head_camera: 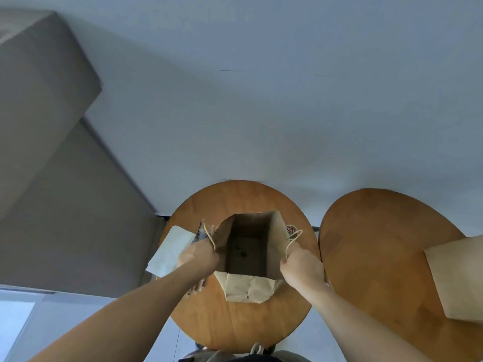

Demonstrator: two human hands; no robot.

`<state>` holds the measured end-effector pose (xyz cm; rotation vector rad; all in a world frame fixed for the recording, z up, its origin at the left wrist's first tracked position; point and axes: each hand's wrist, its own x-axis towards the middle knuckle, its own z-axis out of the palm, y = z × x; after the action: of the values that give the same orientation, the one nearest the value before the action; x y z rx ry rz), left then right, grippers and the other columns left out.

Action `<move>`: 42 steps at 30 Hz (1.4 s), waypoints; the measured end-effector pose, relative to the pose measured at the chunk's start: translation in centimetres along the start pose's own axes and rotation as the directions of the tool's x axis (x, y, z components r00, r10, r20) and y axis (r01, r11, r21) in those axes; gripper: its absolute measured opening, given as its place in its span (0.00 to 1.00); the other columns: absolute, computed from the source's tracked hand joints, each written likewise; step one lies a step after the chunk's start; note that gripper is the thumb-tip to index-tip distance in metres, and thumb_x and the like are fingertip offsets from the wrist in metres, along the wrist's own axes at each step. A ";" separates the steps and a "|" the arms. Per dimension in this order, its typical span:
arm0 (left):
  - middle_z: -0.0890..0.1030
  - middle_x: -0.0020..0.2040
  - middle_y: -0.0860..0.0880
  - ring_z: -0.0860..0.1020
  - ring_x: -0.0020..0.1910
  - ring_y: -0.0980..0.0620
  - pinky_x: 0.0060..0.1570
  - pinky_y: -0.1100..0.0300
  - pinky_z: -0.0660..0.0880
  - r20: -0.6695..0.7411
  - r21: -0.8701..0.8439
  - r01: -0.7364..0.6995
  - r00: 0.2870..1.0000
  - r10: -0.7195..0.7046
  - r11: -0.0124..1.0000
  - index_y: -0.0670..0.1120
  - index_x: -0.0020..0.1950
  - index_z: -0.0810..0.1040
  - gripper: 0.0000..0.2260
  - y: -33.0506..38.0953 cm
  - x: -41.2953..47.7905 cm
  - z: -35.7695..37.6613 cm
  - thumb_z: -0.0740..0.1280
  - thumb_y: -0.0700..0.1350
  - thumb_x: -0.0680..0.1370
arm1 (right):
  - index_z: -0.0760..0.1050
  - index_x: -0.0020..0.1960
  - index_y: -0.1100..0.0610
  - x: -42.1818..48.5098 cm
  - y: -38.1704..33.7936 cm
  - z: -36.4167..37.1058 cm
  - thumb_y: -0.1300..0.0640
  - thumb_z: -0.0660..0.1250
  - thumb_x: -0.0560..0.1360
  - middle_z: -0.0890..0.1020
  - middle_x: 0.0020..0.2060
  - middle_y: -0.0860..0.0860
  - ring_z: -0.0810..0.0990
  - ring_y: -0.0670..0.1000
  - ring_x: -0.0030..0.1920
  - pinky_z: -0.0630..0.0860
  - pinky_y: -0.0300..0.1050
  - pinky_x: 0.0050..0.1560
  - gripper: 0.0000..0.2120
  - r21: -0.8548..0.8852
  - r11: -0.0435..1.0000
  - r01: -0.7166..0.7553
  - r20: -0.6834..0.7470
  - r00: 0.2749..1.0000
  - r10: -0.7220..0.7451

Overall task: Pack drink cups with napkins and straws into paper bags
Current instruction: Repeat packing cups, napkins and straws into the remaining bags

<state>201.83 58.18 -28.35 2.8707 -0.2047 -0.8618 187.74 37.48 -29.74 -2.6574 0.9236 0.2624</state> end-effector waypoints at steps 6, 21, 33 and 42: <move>0.80 0.36 0.51 0.83 0.36 0.51 0.32 0.66 0.77 0.092 -0.170 -0.065 0.992 0.082 0.983 0.52 0.42 0.76 0.08 -0.5 -0.1 1.8 0.64 0.53 0.78 | 0.72 0.51 0.46 -0.3 -0.7 0.3 0.39 0.63 0.77 0.75 0.34 0.39 0.78 0.43 0.33 0.70 0.30 0.29 0.11 0.019 0.992 0.128 0.047 0.990 -0.129; 0.57 0.80 0.47 0.59 0.77 0.44 0.73 0.47 0.61 0.260 -0.143 -0.324 0.899 0.352 0.935 0.52 0.79 0.53 0.44 1.0 -0.7 -4.0 0.74 0.54 0.70 | 0.55 0.78 0.46 0.8 1.0 -4.3 0.46 0.65 0.75 0.61 0.77 0.47 0.62 0.51 0.75 0.66 0.52 0.73 0.35 0.426 0.890 0.164 0.338 0.883 -0.325; 0.59 0.79 0.49 0.56 0.77 0.46 0.74 0.46 0.60 -0.086 0.108 -0.310 0.944 0.319 0.945 0.52 0.80 0.53 0.41 1.1 -1.4 -9.8 0.69 0.57 0.72 | 0.59 0.78 0.54 4.3 -5.5 -10.0 0.50 0.59 0.81 0.63 0.76 0.51 0.61 0.53 0.76 0.62 0.50 0.73 0.26 0.183 0.896 0.404 0.138 0.892 -0.431; 0.58 0.79 0.48 0.56 0.78 0.47 0.74 0.46 0.60 -0.420 0.122 -0.291 0.851 0.315 0.949 0.48 0.80 0.54 0.35 -1.9 -4.0 -23.7 0.67 0.54 0.77 | 0.60 0.77 0.56 6.3 -17.5 -18.4 0.47 0.59 0.82 0.63 0.76 0.52 0.61 0.54 0.75 0.61 0.51 0.73 0.27 0.103 0.788 0.606 -0.012 0.793 -0.609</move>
<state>211.85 62.86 -6.88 2.8710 -0.6145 -0.1483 204.88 40.40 -10.15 -2.6778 0.0270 0.0825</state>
